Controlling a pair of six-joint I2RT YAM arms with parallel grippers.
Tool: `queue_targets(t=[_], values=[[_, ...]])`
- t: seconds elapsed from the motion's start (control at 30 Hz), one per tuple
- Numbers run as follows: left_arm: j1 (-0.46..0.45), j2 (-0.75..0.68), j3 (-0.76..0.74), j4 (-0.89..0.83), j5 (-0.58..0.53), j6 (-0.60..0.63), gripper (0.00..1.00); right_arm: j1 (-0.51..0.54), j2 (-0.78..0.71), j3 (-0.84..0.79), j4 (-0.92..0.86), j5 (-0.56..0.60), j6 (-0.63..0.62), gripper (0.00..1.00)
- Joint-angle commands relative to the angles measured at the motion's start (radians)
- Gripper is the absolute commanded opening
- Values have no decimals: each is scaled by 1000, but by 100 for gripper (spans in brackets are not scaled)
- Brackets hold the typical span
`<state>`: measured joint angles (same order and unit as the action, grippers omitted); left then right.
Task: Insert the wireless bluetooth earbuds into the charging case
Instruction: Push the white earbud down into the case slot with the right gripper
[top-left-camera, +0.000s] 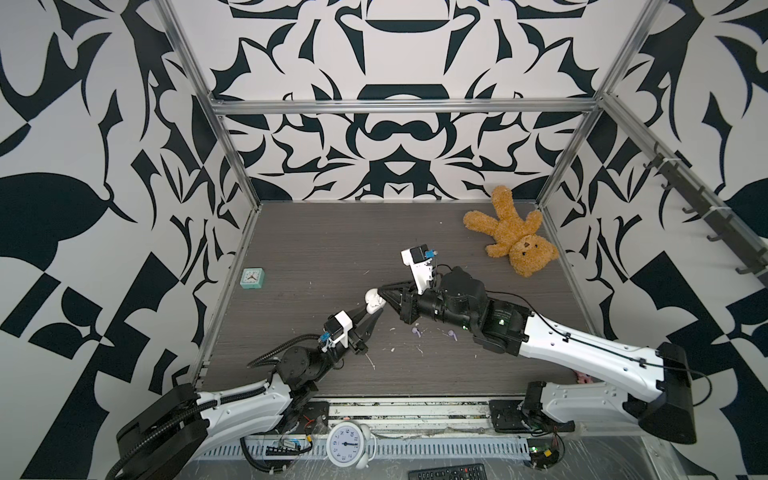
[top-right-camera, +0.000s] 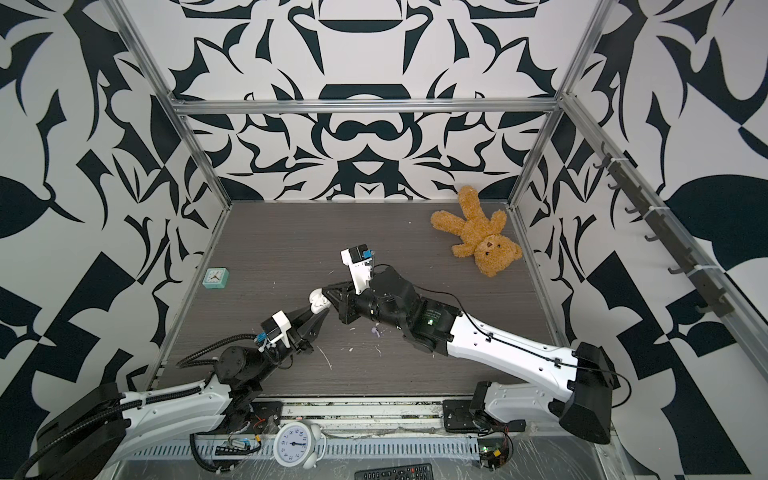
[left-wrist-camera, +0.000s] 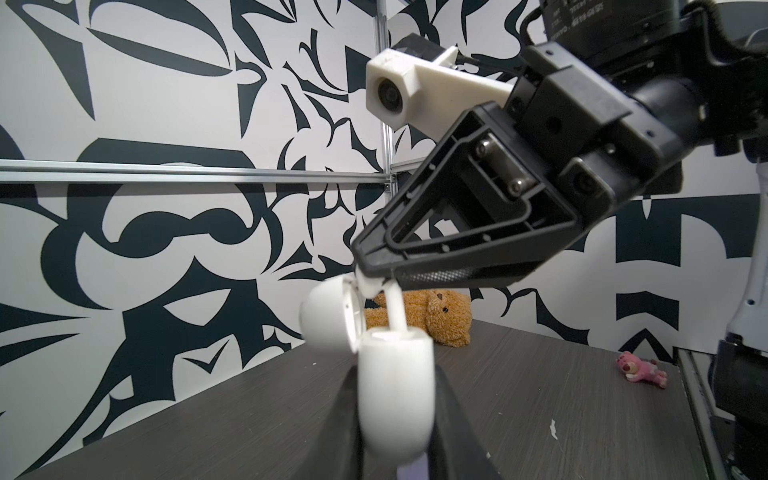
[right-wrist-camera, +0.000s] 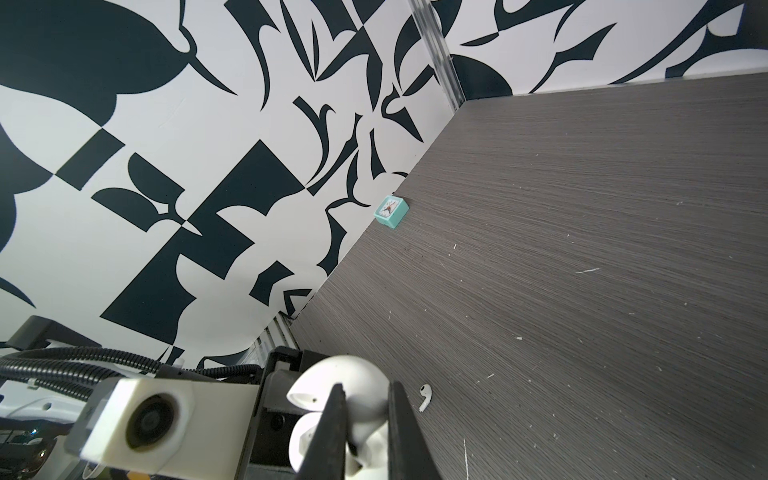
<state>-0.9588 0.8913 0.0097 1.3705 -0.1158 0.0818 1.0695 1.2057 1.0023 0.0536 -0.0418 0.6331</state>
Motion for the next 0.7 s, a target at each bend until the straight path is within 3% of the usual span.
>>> queue_targets(t=[0.0,0.67], values=[[-3,-5,6,55,-11,-6,0,3,-16,-5,38,-2,12,14],[-3,4,7,56,-11,-4,0,4,-35,-7,21,0,22,14]])
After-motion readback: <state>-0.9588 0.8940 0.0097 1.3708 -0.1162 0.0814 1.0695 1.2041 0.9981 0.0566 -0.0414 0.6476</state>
